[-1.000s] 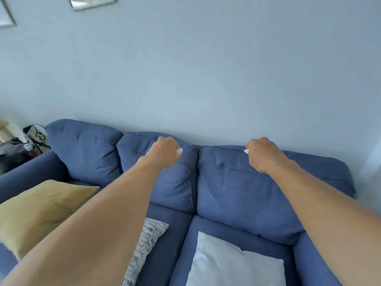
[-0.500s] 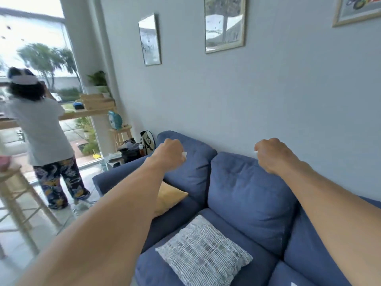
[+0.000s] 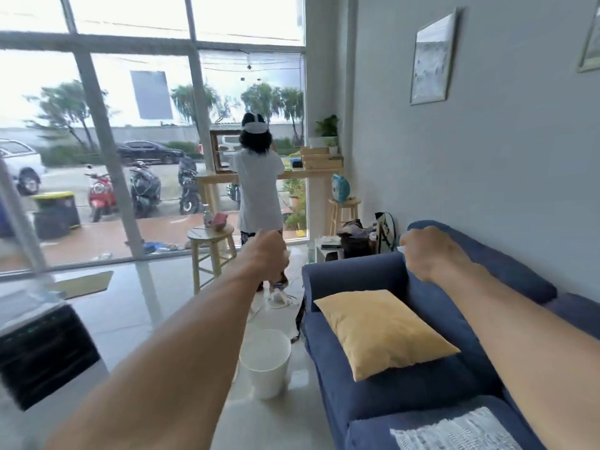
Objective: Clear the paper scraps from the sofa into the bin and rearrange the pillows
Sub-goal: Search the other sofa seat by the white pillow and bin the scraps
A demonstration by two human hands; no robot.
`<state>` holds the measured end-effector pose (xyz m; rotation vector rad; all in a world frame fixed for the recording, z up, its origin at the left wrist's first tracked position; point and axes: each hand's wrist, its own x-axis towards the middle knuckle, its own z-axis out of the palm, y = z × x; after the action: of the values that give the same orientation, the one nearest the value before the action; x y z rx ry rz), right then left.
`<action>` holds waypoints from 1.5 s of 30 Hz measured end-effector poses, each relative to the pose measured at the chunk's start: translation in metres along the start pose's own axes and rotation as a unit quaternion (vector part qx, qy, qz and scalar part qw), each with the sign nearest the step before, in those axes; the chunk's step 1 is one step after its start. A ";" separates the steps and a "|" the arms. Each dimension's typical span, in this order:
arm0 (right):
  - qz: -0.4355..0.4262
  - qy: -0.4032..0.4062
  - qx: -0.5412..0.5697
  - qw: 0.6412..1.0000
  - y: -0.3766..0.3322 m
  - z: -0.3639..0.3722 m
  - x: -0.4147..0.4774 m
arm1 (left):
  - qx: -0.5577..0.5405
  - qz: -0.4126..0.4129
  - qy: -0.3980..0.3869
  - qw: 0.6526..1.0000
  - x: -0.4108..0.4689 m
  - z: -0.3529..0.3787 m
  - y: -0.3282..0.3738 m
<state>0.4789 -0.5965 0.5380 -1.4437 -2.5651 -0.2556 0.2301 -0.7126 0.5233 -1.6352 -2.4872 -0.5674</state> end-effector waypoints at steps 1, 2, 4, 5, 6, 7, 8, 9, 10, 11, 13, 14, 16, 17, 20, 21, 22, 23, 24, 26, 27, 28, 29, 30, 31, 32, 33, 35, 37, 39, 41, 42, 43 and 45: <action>-0.017 0.004 0.008 1.000 -0.015 0.007 0.016 | 0.005 -0.015 0.000 1.000 0.003 -0.001 -0.017; -0.031 0.011 0.026 0.999 -0.029 0.013 0.030 | 0.007 -0.028 -0.004 1.000 0.007 -0.001 -0.032; -0.061 0.021 0.054 0.996 -0.055 0.028 0.061 | 0.012 -0.053 -0.004 0.999 0.018 -0.001 -0.059; -0.076 0.025 0.056 0.995 -0.066 0.035 0.076 | 0.015 -0.064 0.000 0.998 0.025 -0.001 -0.070; -0.084 0.027 0.064 0.994 -0.074 0.039 0.086 | 0.009 -0.076 0.008 0.997 0.029 -0.001 -0.078; -0.094 0.029 0.071 0.993 -0.083 0.045 0.102 | 0.007 -0.092 0.016 0.996 0.039 0.001 -0.088; -0.102 0.029 0.083 0.991 -0.091 0.051 0.121 | 0.015 -0.103 0.020 0.994 0.050 0.005 -0.096; -0.118 0.021 0.080 0.990 -0.099 0.055 0.139 | 0.020 -0.116 0.014 0.993 0.063 0.007 -0.102; -0.129 0.015 0.082 0.988 -0.105 0.058 0.148 | 0.021 -0.124 0.010 0.992 0.069 0.008 -0.108; -0.147 0.009 0.068 0.987 -0.107 0.064 0.183 | 0.010 -0.137 0.015 0.990 0.100 0.018 -0.114; -0.152 0.013 0.049 0.987 -0.112 0.064 0.199 | 0.005 -0.141 0.023 0.990 0.115 0.018 -0.119; -0.146 0.018 0.064 0.987 -0.114 0.065 0.204 | 0.002 -0.137 0.029 0.990 0.118 0.018 -0.120; -0.147 0.023 0.086 0.985 -0.120 0.072 0.240 | -0.004 -0.143 0.042 0.989 0.151 0.027 -0.125; -0.150 0.017 0.087 0.985 -0.125 0.076 0.255 | -0.005 -0.152 0.043 0.987 0.166 0.032 -0.130; -0.158 0.015 0.096 0.983 -0.136 0.089 0.292 | -0.018 -0.166 0.048 0.985 0.199 0.039 -0.141; -0.159 0.015 0.096 0.982 -0.140 0.092 0.304 | -0.016 -0.162 0.051 0.985 0.211 0.041 -0.147; -0.163 0.016 0.097 0.982 -0.143 0.096 0.316 | -0.017 -0.157 0.053 0.986 0.222 0.042 -0.151; -0.168 0.014 0.094 0.981 -0.146 0.100 0.328 | -0.015 -0.154 0.053 0.986 0.233 0.044 -0.156; -0.172 0.015 0.094 0.980 -0.150 0.105 0.341 | -0.014 -0.151 0.055 0.987 0.246 0.048 -0.164; -0.172 0.018 0.095 0.980 -0.159 0.113 0.367 | -0.013 -0.153 0.052 0.987 0.274 0.057 -0.181; -0.171 0.017 0.099 0.980 -0.164 0.118 0.382 | -0.012 -0.150 0.050 0.987 0.291 0.063 -0.190; -0.171 0.018 0.107 0.979 -0.170 0.123 0.396 | -0.009 -0.137 0.052 0.989 0.305 0.067 -0.199; -0.170 0.018 0.116 0.978 -0.178 0.127 0.411 | -0.013 -0.121 0.055 0.991 0.323 0.072 -0.210; -0.169 0.018 0.123 0.978 -0.185 0.132 0.425 | -0.015 -0.107 0.051 0.993 0.338 0.075 -0.218; -0.167 0.016 0.124 0.978 -0.192 0.136 0.440 | -0.019 -0.094 0.047 0.994 0.353 0.078 -0.226; -0.165 0.014 0.125 0.978 -0.200 0.140 0.453 | -0.019 -0.084 0.042 0.995 0.367 0.082 -0.234; -0.160 0.017 0.131 0.978 -0.209 0.146 0.467 | -0.018 -0.075 0.035 0.996 0.382 0.086 -0.245; -0.151 0.021 0.133 0.979 -0.225 0.158 0.493 | -0.018 -0.058 0.037 0.997 0.415 0.093 -0.267; -0.146 0.012 0.133 0.980 -0.239 0.168 0.513 | -0.029 -0.062 0.040 0.997 0.439 0.106 -0.287; -0.140 0.010 0.127 0.982 -0.249 0.177 0.529 | -0.033 -0.069 0.036 0.996 0.457 0.118 -0.301; -0.139 0.010 0.132 0.981 -0.259 0.188 0.544 | -0.040 -0.079 0.030 0.996 0.470 0.129 -0.312; -0.137 0.012 0.134 0.981 -0.263 0.193 0.549 | -0.044 -0.082 0.029 0.995 0.475 0.133 -0.315; -0.135 0.009 0.133 0.982 -0.268 0.199 0.556 | -0.046 -0.086 0.025 0.995 0.481 0.140 -0.320; -0.131 -0.001 0.136 0.982 -0.277 0.220 0.567 | -0.042 -0.092 0.018 0.995 0.489 0.161 -0.331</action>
<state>-0.0642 -0.2175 0.4485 -1.0133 -2.6611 0.0614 -0.2532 -0.3471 0.4362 -1.4160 -2.6392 -0.7263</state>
